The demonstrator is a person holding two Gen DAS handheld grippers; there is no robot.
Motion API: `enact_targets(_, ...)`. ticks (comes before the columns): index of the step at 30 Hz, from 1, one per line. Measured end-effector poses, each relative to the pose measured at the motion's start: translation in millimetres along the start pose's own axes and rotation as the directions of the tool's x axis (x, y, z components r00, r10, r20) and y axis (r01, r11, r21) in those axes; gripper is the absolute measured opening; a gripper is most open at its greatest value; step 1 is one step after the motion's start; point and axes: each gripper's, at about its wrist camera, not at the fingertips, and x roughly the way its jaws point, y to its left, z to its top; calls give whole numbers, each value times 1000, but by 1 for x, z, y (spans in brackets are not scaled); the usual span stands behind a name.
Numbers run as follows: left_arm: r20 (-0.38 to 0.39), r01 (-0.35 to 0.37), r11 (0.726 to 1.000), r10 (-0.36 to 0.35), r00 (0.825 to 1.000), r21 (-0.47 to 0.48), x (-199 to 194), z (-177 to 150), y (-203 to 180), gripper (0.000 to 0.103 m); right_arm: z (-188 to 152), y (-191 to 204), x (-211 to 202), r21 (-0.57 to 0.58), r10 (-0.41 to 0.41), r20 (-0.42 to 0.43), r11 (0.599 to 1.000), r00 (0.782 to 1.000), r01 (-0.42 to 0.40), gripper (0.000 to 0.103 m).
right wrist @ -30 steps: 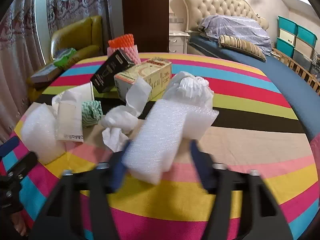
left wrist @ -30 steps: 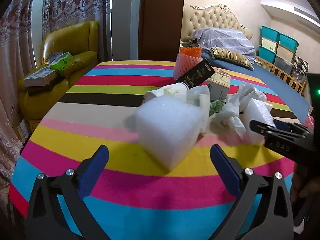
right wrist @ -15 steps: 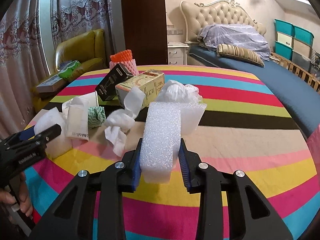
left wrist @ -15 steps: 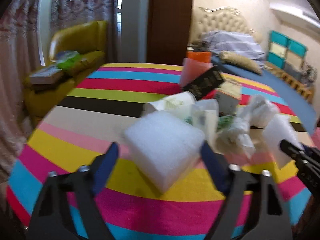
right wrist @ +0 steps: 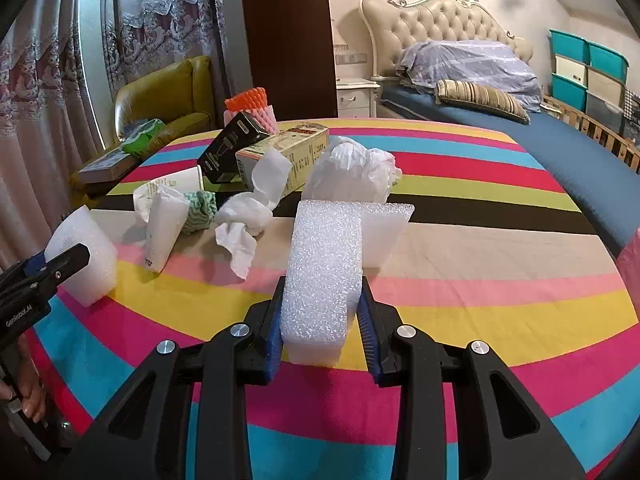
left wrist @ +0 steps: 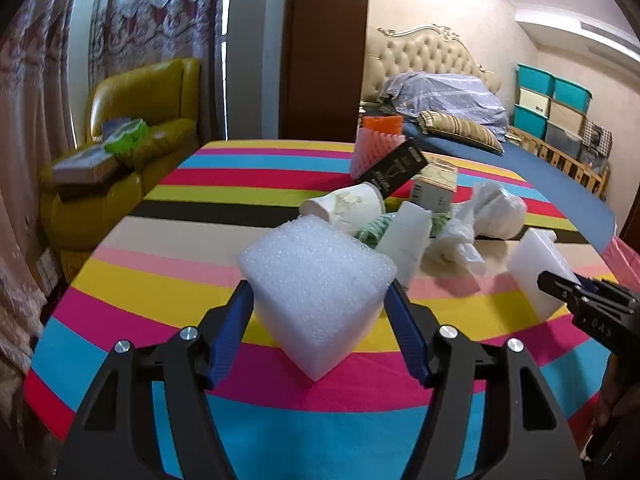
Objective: Collect trash
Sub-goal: 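Grasp a white foam block with the left tool while the right tool grasps a foam strip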
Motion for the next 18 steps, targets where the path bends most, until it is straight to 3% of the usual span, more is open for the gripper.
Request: enact_targets(18, 27, 25, 995, -28, 999, 100, -16, -1, -31, 65, -8, -5, -31, -33, 3, 72, 999, 997, -1, 33)
